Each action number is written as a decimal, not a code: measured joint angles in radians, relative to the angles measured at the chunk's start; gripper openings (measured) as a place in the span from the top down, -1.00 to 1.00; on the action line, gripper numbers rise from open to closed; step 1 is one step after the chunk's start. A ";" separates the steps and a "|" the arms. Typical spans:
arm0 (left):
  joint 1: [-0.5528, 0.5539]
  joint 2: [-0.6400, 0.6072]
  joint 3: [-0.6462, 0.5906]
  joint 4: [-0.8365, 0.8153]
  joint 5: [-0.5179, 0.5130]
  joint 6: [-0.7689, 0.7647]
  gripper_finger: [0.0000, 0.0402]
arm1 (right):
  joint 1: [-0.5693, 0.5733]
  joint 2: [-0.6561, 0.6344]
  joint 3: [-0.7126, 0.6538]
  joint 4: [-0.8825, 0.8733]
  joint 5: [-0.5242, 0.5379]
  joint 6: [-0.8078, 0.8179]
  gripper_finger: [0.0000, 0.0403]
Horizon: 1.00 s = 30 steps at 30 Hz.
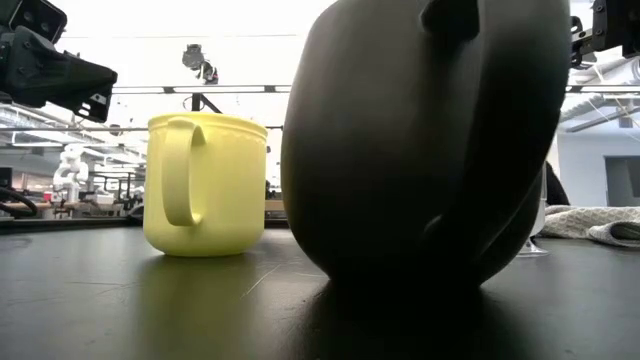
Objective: Stack small to large cups/mugs on shelf
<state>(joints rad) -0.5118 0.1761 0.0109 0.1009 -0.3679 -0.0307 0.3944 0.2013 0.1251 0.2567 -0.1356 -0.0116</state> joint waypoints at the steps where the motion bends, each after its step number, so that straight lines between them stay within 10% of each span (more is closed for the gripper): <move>1: 0.000 0.000 0.000 0.000 0.000 0.000 0.85 | 0.000 0.000 0.000 0.000 0.000 0.000 1.00; 30: 0.000 0.000 0.000 0.079 -0.002 0.050 0.85 | 0.000 0.000 0.000 0.001 0.000 0.000 1.00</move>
<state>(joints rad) -0.5117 0.1764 0.0105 0.1804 -0.3704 0.0193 0.3946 0.2012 0.1249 0.2579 -0.1352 -0.0116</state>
